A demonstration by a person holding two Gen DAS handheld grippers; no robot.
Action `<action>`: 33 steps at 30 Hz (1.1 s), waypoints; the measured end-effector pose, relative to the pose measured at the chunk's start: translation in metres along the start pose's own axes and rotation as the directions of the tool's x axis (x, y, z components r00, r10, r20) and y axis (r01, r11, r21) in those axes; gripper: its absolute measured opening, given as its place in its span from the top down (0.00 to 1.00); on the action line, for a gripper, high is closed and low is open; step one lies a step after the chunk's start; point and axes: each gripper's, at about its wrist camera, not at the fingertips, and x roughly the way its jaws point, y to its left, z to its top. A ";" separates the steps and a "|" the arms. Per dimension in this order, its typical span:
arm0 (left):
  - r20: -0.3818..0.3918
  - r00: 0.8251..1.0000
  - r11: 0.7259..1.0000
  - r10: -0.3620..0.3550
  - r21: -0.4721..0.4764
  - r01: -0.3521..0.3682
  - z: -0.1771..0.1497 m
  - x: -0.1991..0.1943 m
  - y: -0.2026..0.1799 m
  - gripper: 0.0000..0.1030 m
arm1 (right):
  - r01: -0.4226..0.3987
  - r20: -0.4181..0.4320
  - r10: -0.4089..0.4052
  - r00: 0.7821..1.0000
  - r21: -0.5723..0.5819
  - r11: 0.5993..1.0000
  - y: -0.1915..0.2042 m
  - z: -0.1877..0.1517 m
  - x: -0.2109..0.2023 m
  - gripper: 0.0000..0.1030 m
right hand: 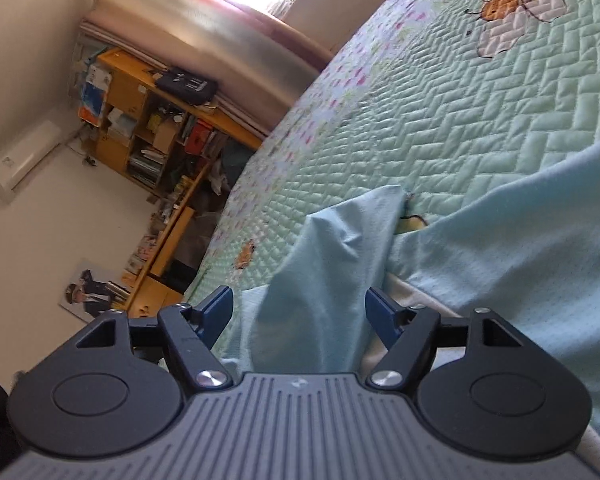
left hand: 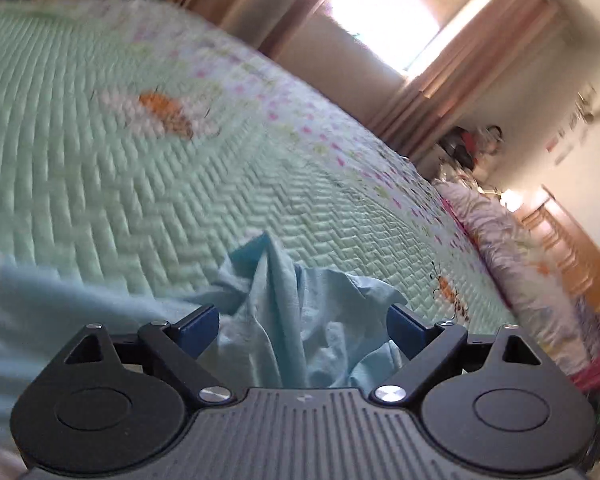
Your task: Fold clothes
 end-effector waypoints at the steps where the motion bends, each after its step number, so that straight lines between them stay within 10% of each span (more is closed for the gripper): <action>1: -0.011 1.000 1.000 0.001 -0.003 -0.001 -0.002 0.003 -0.002 0.11 | -0.011 -0.004 0.011 1.000 0.009 1.000 0.000 0.001 -0.001 0.28; 20: -0.058 0.997 0.998 -0.050 0.046 0.053 -0.016 0.022 -0.024 0.09 | -0.040 -0.053 0.045 0.998 0.081 0.996 -0.006 -0.007 0.007 0.37; 26: -0.111 0.993 0.998 0.041 0.052 -0.035 -0.025 0.043 -0.028 0.12 | -0.028 -0.051 0.034 0.998 0.111 0.993 -0.017 -0.008 0.004 0.37; 29: -0.124 0.989 0.996 0.079 0.058 -0.072 -0.027 0.049 -0.027 0.33 | -0.025 -0.044 0.030 0.999 0.117 0.993 -0.017 -0.008 0.004 0.37; 31: -0.133 0.988 0.995 0.073 0.076 -0.063 -0.028 0.050 -0.028 1.00 | -0.018 -0.038 0.023 0.999 0.121 0.992 -0.018 -0.008 0.003 0.37; 33: -0.129 0.991 0.997 0.041 0.070 -0.032 -0.027 0.047 -0.028 1.00 | -0.011 -0.033 0.015 0.999 0.124 0.992 -0.020 -0.008 0.002 0.37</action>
